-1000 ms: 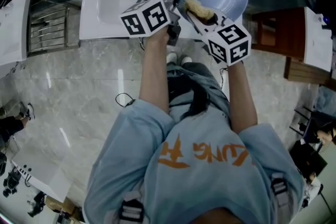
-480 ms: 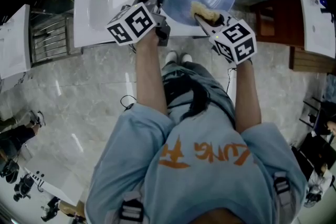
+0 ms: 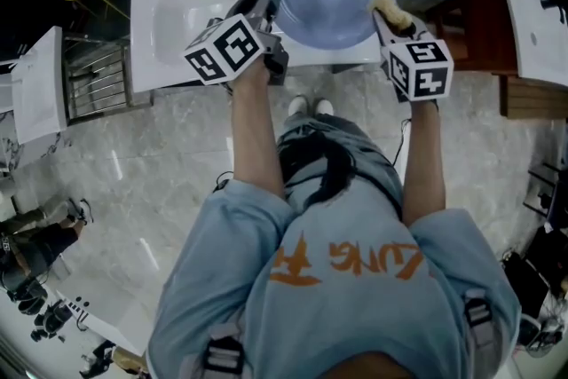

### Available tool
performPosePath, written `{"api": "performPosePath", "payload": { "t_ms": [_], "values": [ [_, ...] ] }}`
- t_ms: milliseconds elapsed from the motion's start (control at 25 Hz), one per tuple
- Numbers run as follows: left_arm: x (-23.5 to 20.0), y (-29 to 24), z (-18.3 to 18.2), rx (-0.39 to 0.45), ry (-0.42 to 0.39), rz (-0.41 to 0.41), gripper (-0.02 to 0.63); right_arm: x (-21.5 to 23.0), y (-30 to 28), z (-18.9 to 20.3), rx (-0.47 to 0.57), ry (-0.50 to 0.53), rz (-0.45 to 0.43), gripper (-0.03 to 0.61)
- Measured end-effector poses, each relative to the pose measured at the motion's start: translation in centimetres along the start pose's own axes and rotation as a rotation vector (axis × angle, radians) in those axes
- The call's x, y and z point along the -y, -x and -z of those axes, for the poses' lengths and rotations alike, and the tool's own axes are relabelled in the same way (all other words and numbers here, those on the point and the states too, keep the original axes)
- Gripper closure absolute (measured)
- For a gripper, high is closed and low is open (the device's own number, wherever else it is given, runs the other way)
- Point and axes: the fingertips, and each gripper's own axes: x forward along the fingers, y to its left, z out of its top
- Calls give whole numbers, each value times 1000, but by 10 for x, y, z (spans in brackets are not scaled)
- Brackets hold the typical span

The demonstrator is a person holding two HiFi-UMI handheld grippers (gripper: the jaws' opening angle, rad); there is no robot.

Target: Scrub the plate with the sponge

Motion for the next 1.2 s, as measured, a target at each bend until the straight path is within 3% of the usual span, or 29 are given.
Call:
{"api": "performPosePath", "payload": {
  "t_ms": [240,720,1200],
  "values": [
    [2,16,-4,31,-10,-38,569,-6,-1,-8,59,-11,-56,546],
    [-27,80,-36,164,15,-174,568,-57,-9,-88,356,-57,-291,547],
    [-80,174,-62,366,106,-313,568,-145,-40,-127,402,36,-484,548]
  ]
}}
